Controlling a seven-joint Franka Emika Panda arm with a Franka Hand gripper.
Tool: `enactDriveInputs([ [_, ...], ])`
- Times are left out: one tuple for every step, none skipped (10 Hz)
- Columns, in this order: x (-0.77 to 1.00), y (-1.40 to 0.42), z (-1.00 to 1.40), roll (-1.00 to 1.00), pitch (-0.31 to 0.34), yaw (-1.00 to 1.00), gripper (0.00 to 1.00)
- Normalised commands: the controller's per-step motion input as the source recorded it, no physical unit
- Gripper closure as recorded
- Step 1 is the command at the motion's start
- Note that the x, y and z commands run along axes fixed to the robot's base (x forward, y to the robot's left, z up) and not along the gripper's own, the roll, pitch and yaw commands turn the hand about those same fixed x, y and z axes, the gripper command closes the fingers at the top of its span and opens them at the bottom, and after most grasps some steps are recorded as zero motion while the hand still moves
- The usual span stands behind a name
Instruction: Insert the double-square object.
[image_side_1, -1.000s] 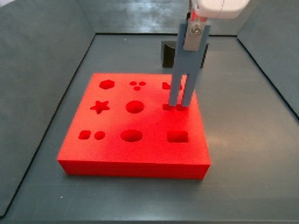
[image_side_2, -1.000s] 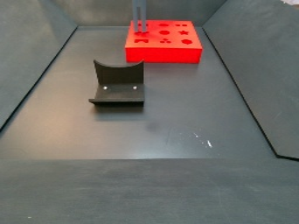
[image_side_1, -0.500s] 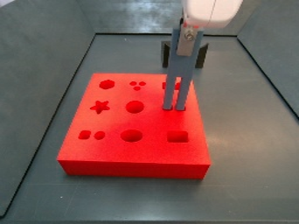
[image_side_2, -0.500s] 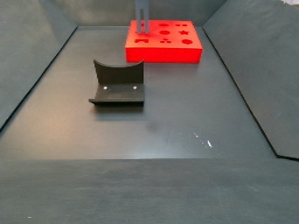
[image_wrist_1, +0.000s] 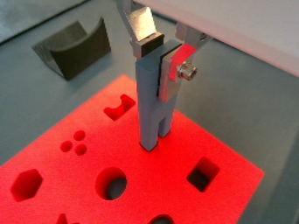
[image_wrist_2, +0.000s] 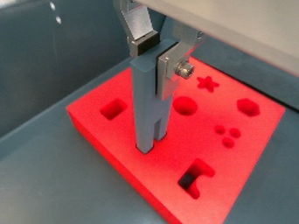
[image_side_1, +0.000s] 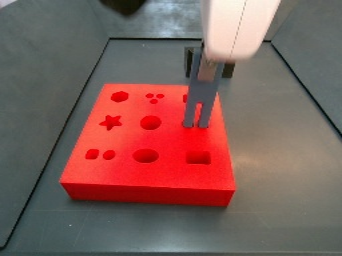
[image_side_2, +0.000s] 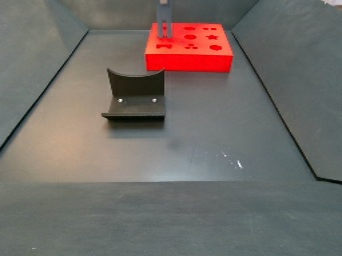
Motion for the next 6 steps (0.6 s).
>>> enactDriveInputs([
  [0.0, 0.07, -0.5, -0.02, 0.056, 0.0, 1.0],
  [0.0, 0.06, -0.43, -0.04, 0.034, 0.0, 1.0],
  [0.0, 0.04, -0.34, -0.02, 0.001, 0.0, 1.0],
  [0.11, 0.0, -0.2, 0.0, 0.05, 0.0, 1.0],
  [0.0, 0.0, 0.0, -0.05, 0.0, 0.0, 1.0],
  [0.0, 0.0, 0.0, 0.0, 0.0, 0.0, 1.0],
])
